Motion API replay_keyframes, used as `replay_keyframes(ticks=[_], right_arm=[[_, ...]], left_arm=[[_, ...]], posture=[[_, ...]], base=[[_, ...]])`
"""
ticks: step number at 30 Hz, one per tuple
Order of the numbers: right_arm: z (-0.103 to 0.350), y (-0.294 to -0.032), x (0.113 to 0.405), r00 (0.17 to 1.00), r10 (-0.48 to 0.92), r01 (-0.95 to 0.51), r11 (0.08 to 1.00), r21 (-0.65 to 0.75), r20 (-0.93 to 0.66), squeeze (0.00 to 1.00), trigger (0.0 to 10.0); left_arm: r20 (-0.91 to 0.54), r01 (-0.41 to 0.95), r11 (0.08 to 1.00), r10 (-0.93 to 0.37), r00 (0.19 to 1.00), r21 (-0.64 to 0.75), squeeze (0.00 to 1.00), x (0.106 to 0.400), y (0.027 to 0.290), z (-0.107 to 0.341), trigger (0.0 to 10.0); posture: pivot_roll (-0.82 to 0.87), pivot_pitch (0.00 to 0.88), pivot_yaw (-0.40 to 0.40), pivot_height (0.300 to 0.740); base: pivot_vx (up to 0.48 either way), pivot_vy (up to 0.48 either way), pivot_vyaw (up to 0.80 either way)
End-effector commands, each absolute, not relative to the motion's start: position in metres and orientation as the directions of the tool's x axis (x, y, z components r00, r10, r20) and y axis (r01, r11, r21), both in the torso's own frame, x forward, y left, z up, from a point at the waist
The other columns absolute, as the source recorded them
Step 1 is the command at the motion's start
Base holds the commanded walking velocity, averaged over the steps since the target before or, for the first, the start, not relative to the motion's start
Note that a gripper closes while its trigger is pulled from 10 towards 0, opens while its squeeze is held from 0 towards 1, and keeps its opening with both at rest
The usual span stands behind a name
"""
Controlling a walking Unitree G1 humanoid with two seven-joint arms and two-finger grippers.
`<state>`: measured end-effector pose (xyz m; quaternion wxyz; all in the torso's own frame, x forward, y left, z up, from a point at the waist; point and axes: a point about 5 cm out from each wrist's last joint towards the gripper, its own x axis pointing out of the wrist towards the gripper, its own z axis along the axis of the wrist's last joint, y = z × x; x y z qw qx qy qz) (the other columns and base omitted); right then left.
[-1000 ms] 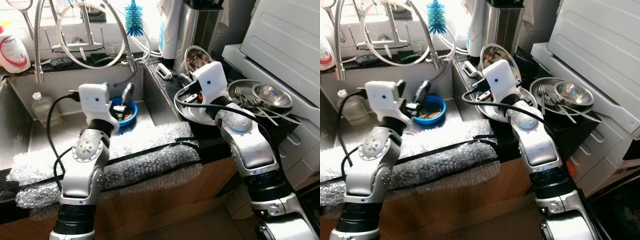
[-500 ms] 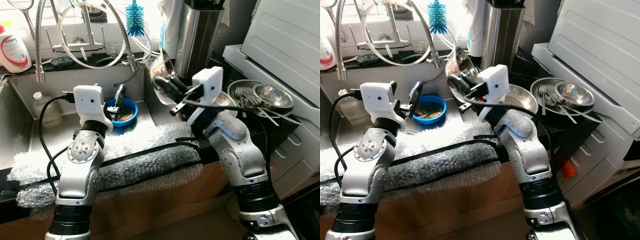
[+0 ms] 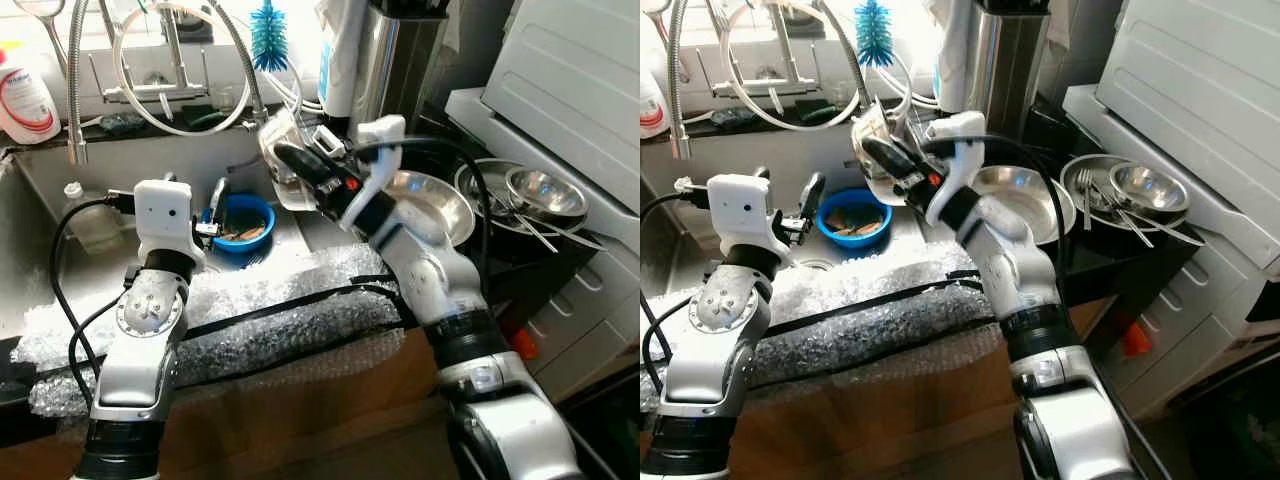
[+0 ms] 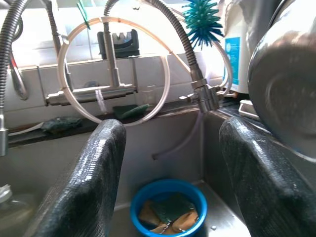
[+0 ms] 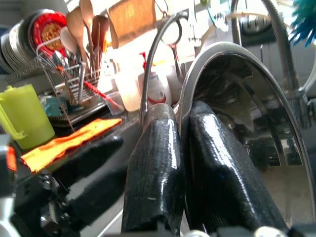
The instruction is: Kitchen organization
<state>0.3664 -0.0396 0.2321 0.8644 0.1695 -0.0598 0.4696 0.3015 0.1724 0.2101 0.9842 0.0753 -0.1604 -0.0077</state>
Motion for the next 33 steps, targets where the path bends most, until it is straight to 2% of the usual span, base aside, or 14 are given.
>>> replay_keyframes(ticks=[1,4,5,8,11,17,26,27,28,29,33], right_arm=[[0.231,-0.042,0.372,0.558,0.791,-0.827,0.505,0.248,0.249,0.00,10.0],[0.225,-0.041,0.378,0.572,0.797,-0.810,0.514,0.283,0.191,0.00,10.0],[0.219,-0.042,0.383,0.606,0.784,-0.779,0.551,0.300,0.133,0.00,10.0],[0.210,-0.045,0.389,0.639,0.768,-0.737,0.593,0.324,0.047,0.00,10.0],[0.202,-0.047,0.392,0.665,0.746,-0.709,0.643,0.290,-0.027,0.00,10.0],[0.206,-0.049,0.395,0.655,0.755,-0.718,0.622,0.313,0.001,0.00,10.0],[0.202,-0.048,0.397,0.669,0.742,-0.698,0.648,0.306,-0.047,0.00,10.0],[0.201,-0.049,0.398,0.678,0.733,-0.688,0.660,0.303,-0.055,0.20,10.0],[0.201,-0.050,0.398,0.683,0.728,-0.683,0.666,0.299,-0.060,0.20,10.0],[0.200,-0.050,0.398,0.684,0.726,-0.682,0.669,0.295,-0.065,1.00,10.0],[0.199,-0.051,0.399,0.696,0.714,-0.669,0.682,0.294,-0.072,1.00,10.0]], left_arm=[[0.330,-0.028,0.985,-0.030,0.944,0.170,0.00,0.301,0.173,0.215,10.0],[0.330,-0.026,0.985,-0.033,0.943,0.173,0.00,0.301,0.172,0.215,10.0],[0.332,-0.025,0.985,-0.035,0.943,0.173,0.00,0.301,0.172,0.216,10.0],[0.337,-0.024,0.985,-0.035,0.941,0.170,0.00,0.301,0.170,0.218,10.0],[0.339,-0.022,0.986,-0.037,0.940,0.168,0.00,0.302,0.170,0.219,10.0],[0.336,-0.013,0.986,-0.043,0.941,0.165,0.00,0.301,0.168,0.218,10.0],[0.329,0.008,0.987,-0.061,0.942,0.161,0.00,0.302,0.163,0.217,10.0],[0.326,0.012,0.987,-0.065,0.943,0.163,0.00,0.303,0.162,0.217,10.0],[0.325,0.013,0.986,-0.067,0.943,0.165,0.00,0.303,0.162,0.217,10.0],[0.323,0.015,0.987,-0.067,0.944,0.161,0.00,0.303,0.161,0.217,10.0],[0.318,0.025,0.987,-0.074,0.945,0.157,0.00,0.303,0.158,0.215,10.0]], posture=[[-0.04,0.000,-0.084,0.740],[-0.04,0.000,-0.084,0.740],[-0.04,0.000,-0.085,0.740],[-0.04,0.000,-0.084,0.740],[-0.04,0.000,-0.083,0.740],[-0.03,0.000,-0.084,0.740],[-0.03,0.000,-0.082,0.740],[-0.03,0.000,-0.082,0.740],[-0.03,0.000,-0.082,0.740],[-0.03,0.000,-0.083,0.740],[-0.04,0.000,-0.083,0.740]], base=[[0.000,0.000,0.00],[0.000,0.000,0.00],[0.000,0.000,0.00],[0.000,0.000,0.00],[0.000,0.000,0.00],[0.000,0.000,0.00],[0.000,0.000,0.00],[0.000,0.000,0.00],[0.000,0.000,0.00],[0.000,0.000,0.00],[0.000,0.000,0.00]])
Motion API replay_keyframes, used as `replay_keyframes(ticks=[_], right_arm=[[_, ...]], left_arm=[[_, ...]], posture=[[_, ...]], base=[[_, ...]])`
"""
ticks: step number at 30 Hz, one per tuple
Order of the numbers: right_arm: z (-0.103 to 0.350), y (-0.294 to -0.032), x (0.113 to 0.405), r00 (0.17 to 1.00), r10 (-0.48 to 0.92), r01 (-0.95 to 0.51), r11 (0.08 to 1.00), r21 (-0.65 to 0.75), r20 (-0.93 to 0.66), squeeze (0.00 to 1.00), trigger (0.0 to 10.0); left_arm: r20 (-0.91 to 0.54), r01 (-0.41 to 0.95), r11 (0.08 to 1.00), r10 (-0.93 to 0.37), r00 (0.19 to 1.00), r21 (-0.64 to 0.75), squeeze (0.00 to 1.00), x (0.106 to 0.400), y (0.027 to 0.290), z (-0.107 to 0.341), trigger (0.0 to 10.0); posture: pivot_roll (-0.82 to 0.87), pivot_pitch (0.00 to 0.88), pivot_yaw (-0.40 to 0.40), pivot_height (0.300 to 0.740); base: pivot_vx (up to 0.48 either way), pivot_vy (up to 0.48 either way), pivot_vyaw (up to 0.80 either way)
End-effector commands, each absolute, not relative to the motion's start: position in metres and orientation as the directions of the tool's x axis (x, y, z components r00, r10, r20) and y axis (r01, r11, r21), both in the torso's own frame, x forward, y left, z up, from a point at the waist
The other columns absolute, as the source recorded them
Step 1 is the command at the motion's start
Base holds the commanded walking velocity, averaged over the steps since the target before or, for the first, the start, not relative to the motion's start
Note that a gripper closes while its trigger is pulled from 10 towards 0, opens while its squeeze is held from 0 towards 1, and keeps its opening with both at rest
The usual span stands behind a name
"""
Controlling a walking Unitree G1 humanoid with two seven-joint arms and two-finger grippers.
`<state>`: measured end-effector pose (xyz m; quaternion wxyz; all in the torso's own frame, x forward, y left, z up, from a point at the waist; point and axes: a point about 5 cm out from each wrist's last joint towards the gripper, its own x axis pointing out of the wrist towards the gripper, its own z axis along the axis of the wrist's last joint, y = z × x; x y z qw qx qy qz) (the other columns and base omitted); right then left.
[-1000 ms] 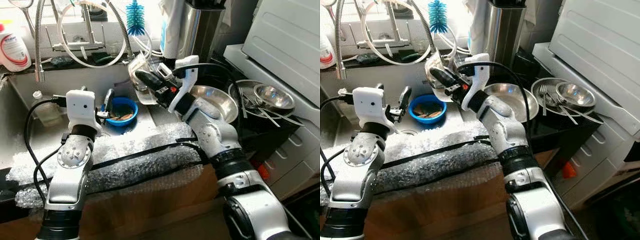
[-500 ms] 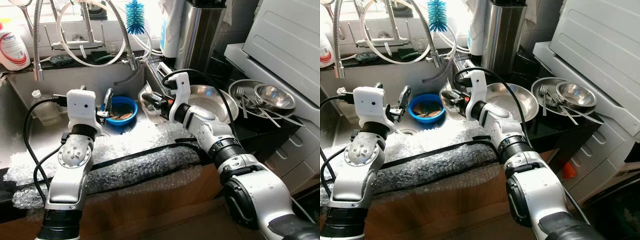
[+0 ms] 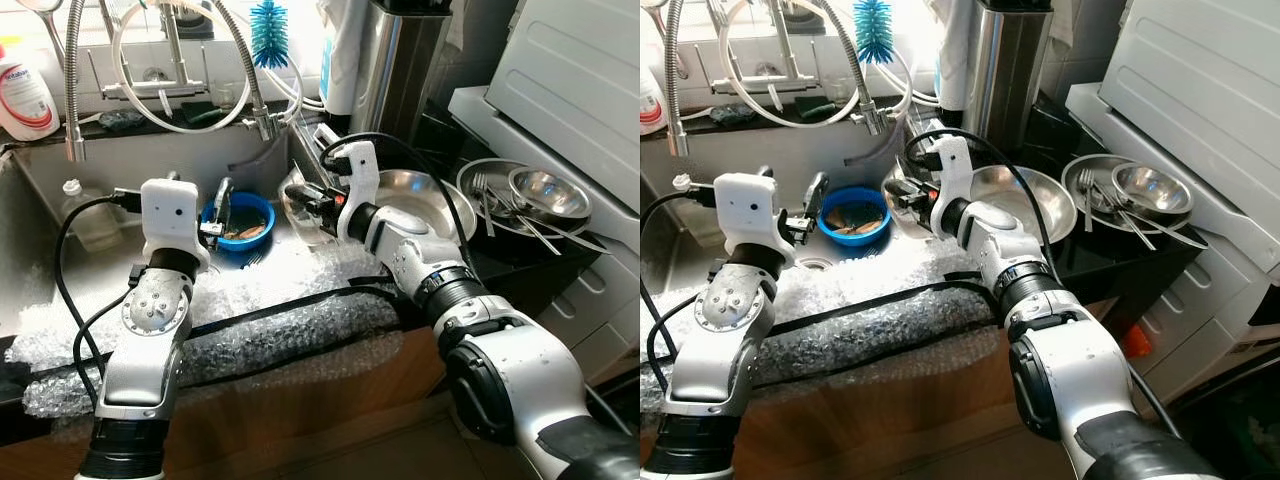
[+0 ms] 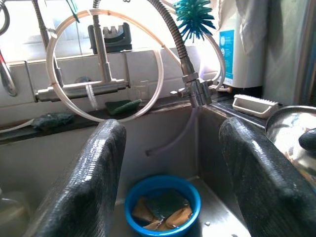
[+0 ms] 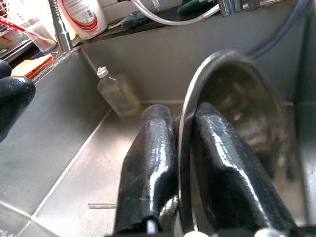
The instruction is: Kitchen organization
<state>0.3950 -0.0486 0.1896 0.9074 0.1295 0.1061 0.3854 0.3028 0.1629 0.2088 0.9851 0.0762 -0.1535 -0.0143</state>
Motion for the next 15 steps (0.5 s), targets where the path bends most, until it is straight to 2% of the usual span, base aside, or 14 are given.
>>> replay_keyframes(ticks=[1,3,11,15], right_arm=[[0.1973,-0.0528,0.3993,0.711,0.699,-0.652,0.699,0.294,-0.084,1.00,10.0],[0.1938,-0.0550,0.4000,0.730,0.675,-0.626,0.723,0.294,-0.106,1.00,10.0],[0.1954,-0.0531,0.3996,0.719,0.687,-0.642,0.714,0.277,-0.105,1.00,10.0],[0.1936,-0.0509,0.3984,0.704,0.697,-0.669,0.715,0.202,-0.135,1.00,10.0]], left_arm=[[0.316,0.029,0.987,-0.078,0.946,0.156,0.00,0.3027,0.1574,0.2146,10.0],[0.312,0.034,0.987,-0.082,0.947,0.156,0.00,0.3030,0.1560,0.2135,10.0],[0.298,0.045,0.987,-0.089,0.950,0.153,0.00,0.3026,0.1538,0.2104,10.0],[0.296,0.054,0.987,-0.097,0.950,0.151,0.00,0.3031,0.1510,0.2096,10.0]], posture=[[-0.04,0.000,-0.084,0.740],[-0.04,0.000,-0.085,0.740],[-0.04,0.000,-0.086,0.740],[-0.04,0.000,-0.087,0.740]], base=[[0.000,0.000,0.00],[0.000,0.000,0.00],[0.000,0.000,0.00],[0.000,0.000,0.00]])
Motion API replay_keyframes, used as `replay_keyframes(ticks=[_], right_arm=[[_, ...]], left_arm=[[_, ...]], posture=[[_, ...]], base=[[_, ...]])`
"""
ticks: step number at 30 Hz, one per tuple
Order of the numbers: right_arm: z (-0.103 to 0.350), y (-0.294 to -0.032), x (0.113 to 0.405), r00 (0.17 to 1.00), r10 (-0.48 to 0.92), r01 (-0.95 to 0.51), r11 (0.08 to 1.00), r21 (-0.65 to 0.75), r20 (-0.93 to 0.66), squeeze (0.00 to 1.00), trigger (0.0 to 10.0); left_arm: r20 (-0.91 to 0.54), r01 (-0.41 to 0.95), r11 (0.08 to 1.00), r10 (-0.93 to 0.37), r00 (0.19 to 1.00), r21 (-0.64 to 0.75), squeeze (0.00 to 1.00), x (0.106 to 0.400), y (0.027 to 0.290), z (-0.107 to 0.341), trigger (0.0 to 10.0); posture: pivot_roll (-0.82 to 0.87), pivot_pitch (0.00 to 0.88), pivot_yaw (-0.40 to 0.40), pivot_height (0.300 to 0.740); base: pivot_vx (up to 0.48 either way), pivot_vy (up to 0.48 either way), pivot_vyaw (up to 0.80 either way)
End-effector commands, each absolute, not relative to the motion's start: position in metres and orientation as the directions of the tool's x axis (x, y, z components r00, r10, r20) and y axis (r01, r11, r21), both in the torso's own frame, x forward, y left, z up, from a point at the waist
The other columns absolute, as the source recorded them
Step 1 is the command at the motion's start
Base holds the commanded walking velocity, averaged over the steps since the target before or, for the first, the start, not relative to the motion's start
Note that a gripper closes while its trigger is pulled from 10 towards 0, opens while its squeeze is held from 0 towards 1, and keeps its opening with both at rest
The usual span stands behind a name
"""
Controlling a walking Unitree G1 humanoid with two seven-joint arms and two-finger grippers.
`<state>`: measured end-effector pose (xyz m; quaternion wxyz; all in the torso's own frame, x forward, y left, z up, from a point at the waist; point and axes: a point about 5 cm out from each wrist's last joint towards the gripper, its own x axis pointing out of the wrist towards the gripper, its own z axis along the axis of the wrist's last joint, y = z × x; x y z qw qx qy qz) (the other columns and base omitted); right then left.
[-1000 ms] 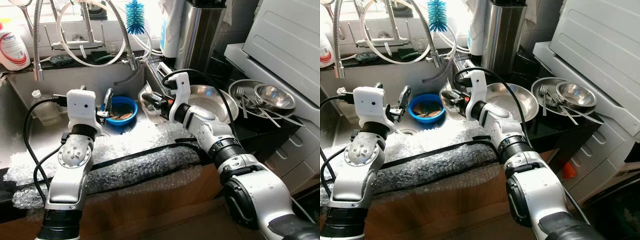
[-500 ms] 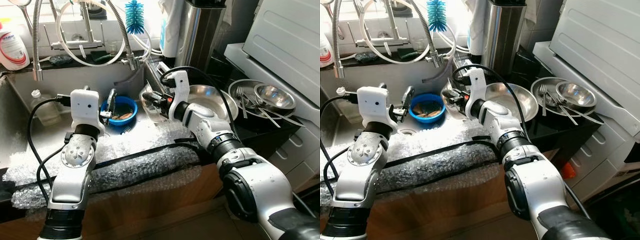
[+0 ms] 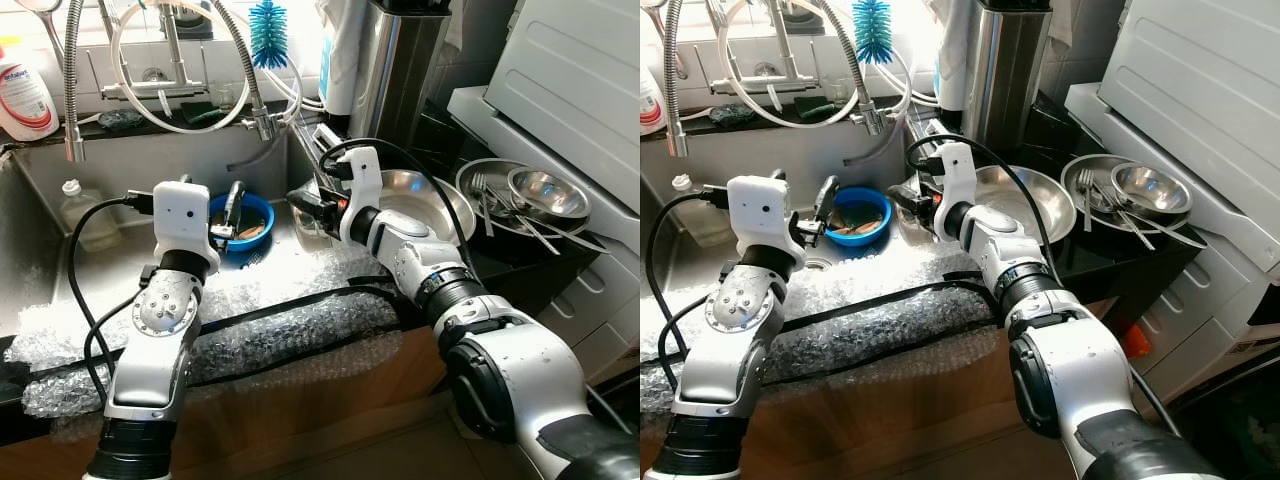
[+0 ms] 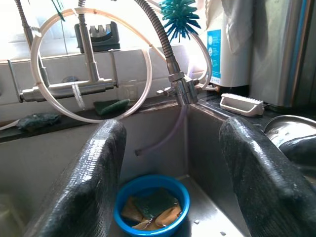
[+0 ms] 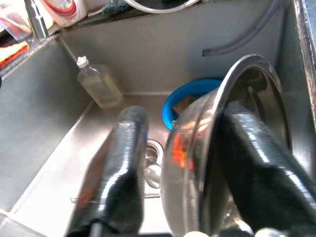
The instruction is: Kitchen organization
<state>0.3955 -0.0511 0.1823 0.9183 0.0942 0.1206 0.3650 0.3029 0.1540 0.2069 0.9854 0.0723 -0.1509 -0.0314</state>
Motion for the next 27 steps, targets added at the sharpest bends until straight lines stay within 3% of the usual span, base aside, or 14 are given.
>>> replay_keyframes(ticks=[1,11,12,13,20,21,27], right_arm=[[0.1934,-0.0509,0.3984,0.703,0.697,-0.672,0.716,0.189,-0.139,1.00,10.0],[0.1962,-0.0498,0.3994,0.706,0.685,-0.691,0.722,0.035,-0.182,1.00,10.0],[0.1962,-0.0498,0.3994,0.706,0.683,-0.693,0.721,0.017,-0.187,0.89,10.0],[0.1949,-0.0502,0.3994,0.708,0.676,-0.693,0.720,-0.019,-0.204,0.00,10.0],[0.1939,-0.0513,0.3998,0.716,0.658,-0.692,0.713,-0.112,-0.234,0.00,10.0],[0.1942,-0.0509,0.3998,0.714,0.660,-0.693,0.712,-0.109,-0.232,1.00,10.0],[0.1978,-0.0519,0.4016,0.739,0.635,-0.671,0.723,-0.165,-0.223,1.00,10.0]], left_arm=[[0.296,0.055,0.987,-0.098,0.950,0.150,0.00,0.3031,0.1509,0.2095,10.0],[0.294,0.054,0.988,-0.094,0.951,0.141,0.00,0.3037,0.1508,0.2095,10.0],[0.294,0.054,0.989,-0.094,0.951,0.141,0.00,0.3038,0.1508,0.2094,10.0],[0.293,0.055,0.989,-0.094,0.951,0.141,0.00,0.3039,0.1508,0.2093,10.0],[0.292,0.056,0.989,-0.095,0.952,0.140,0.00,0.3045,0.1507,0.2093,10.0],[0.292,0.057,0.988,-0.096,0.952,0.141,0.00,0.3046,0.1507,0.2093,10.0],[0.292,0.057,0.988,-0.097,0.951,0.144,0.00,0.3049,0.1510,0.2098,10.0]], posture=[[-0.04,0.000,-0.087,0.740],[-0.04,0.000,-0.092,0.740],[-0.04,0.000,-0.092,0.740],[-0.04,0.000,-0.092,0.740],[-0.04,0.000,-0.091,0.740],[-0.04,0.000,-0.091,0.740],[-0.04,0.000,-0.088,0.740]], base=[[0.000,0.000,0.00],[0.000,0.000,0.00],[0.000,0.000,0.00],[0.000,0.000,0.00],[0.000,0.000,0.00],[0.000,0.000,0.00],[0.000,0.000,0.00]])
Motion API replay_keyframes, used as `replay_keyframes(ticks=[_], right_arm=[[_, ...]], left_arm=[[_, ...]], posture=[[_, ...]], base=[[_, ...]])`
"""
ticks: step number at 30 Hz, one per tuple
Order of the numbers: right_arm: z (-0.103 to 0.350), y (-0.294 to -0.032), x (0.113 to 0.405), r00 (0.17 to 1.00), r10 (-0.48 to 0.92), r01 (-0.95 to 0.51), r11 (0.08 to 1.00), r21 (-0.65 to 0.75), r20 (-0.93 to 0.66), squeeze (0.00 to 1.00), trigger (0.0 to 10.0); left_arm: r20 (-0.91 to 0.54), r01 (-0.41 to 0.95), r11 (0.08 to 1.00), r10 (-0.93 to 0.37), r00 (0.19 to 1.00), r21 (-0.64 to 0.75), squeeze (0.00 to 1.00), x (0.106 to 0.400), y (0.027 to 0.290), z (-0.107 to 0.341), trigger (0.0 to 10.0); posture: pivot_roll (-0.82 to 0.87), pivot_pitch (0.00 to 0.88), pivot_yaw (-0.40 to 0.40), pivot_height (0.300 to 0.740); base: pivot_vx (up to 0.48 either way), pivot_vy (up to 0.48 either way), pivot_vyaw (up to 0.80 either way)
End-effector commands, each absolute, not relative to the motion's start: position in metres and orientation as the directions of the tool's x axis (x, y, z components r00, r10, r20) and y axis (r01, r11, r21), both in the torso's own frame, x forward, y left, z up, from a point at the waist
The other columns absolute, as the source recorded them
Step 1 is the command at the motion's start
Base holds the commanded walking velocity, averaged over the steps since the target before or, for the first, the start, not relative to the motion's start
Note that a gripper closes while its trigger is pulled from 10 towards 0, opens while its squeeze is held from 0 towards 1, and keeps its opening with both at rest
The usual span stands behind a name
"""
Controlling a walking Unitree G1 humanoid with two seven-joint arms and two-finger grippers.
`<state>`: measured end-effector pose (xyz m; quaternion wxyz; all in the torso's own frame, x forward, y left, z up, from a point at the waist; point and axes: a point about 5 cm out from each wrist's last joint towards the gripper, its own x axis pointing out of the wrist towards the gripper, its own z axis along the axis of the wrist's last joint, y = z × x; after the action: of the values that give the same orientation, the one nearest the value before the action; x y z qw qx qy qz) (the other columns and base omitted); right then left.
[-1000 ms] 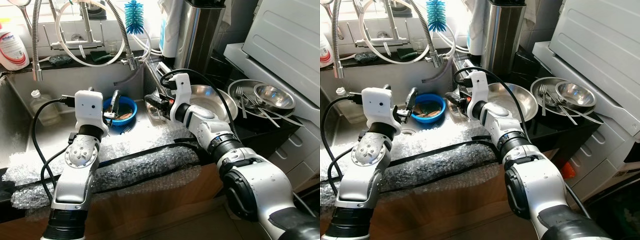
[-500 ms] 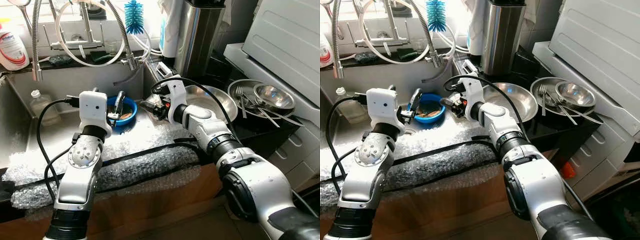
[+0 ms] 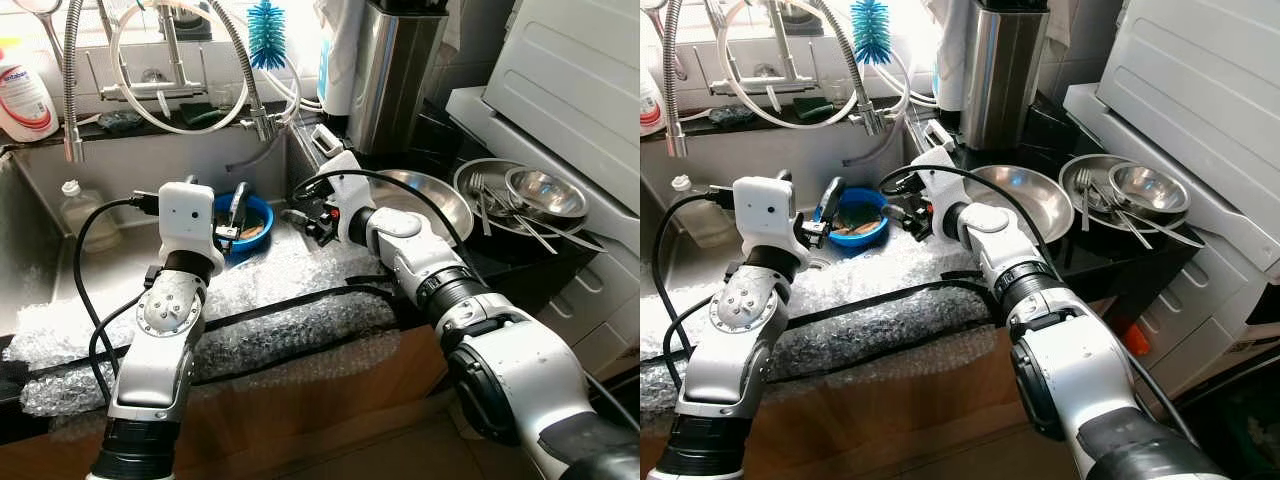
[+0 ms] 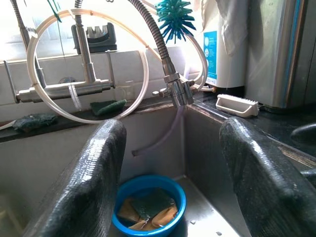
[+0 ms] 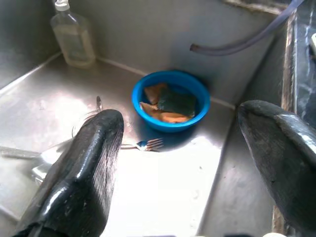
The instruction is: Kitchen organization
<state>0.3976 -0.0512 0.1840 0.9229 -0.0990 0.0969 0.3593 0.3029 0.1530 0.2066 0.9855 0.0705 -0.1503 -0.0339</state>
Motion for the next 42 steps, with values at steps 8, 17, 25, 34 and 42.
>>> replay_keyframes(ticks=[8,17,25,34,42], right_arm=[[0.230,-0.063,0.409,0.836,0.549,-0.538,0.816,-0.212,-0.011,0.00,10.0],[0.250,-0.089,0.385,0.902,0.358,-0.367,0.930,-0.005,0.241,0.00,10.0],[0.225,-0.109,0.351,0.965,0.172,-0.195,0.975,0.104,0.201,0.00,10.0],[0.189,-0.153,0.322,0.999,-0.050,0.053,0.979,0.199,-0.016,1.00,10.0],[0.182,-0.153,0.316,0.995,-0.071,0.087,0.969,0.232,-0.075,1.00,10.0]], left_arm=[[0.301,0.054,0.986,-0.100,0.948,0.158,0.00,0.305,0.151,0.212,10.0],[0.298,0.056,0.986,-0.101,0.949,0.156,0.00,0.304,0.150,0.210,10.0],[0.295,0.067,0.985,-0.113,0.949,0.159,0.00,0.303,0.149,0.208,10.0],[0.296,0.071,0.984,-0.117,0.948,0.162,0.00,0.302,0.149,0.208,10.0],[0.296,0.072,0.983,-0.120,0.948,0.167,0.00,0.301,0.150,0.208,10.0]], posture=[[-0.04,0.000,-0.084,0.740],[-0.07,0.000,-0.073,0.740],[-0.08,0.000,-0.069,0.740],[-0.07,0.000,-0.078,0.740],[-0.06,0.000,-0.078,0.740]], base=[[0.000,0.000,0.00],[0.000,0.000,0.00],[0.000,0.000,0.00],[0.000,0.000,0.00],[0.000,0.000,0.00]])
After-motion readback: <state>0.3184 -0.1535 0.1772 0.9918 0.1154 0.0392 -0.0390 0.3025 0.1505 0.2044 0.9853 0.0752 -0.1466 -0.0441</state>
